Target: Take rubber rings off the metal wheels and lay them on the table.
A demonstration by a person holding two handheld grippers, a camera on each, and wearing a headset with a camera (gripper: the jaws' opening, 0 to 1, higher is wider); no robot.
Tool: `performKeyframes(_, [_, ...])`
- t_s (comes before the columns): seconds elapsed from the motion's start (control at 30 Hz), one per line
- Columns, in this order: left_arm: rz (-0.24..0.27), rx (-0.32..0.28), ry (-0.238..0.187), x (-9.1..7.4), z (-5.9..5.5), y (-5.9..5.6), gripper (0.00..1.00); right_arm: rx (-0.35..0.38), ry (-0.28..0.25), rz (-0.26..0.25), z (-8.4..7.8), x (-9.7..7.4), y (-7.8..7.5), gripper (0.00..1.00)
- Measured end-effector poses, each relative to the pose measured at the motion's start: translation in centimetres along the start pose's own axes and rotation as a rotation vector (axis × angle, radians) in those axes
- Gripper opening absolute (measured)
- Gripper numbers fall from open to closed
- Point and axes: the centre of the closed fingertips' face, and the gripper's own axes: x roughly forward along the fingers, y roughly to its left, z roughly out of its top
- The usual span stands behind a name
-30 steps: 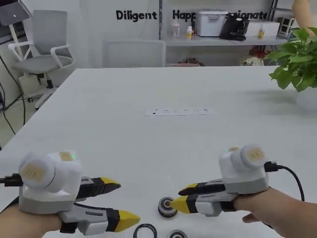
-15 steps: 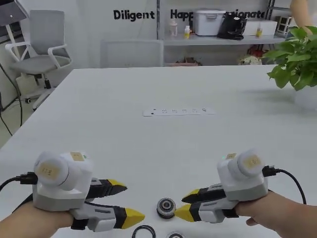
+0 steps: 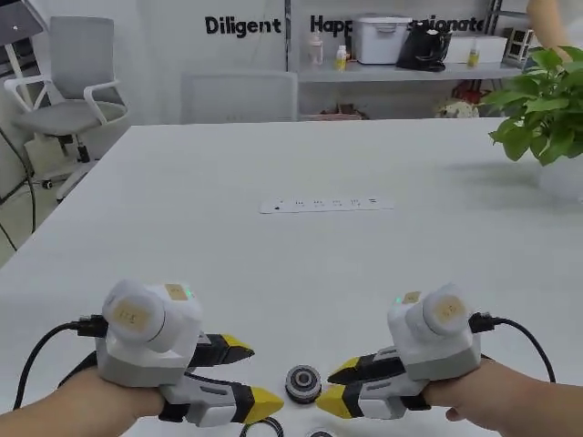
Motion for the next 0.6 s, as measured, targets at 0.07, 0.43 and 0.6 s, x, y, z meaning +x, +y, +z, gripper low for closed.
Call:
performKeyframes(0.07, [-0.004, -0.001, 0.002, 0.3, 0.0, 0.0, 0.46, -0.006, 0.001, 0.001, 0.0, 0.2, 0.0, 0.2])
performKeyframes(0.43, [-0.027, 0.005, 0.022, 1.9, -0.3, -0.8, 0.41, -0.014, 0.0, -0.009, -0.2, 0.5, -0.2, 0.17])
performKeyframes(0.6, [-0.037, 0.008, 0.03, 2.5, -0.3, -1.1, 0.39, -0.017, -0.006, -0.012, -0.2, 0.6, -0.3, 0.16])
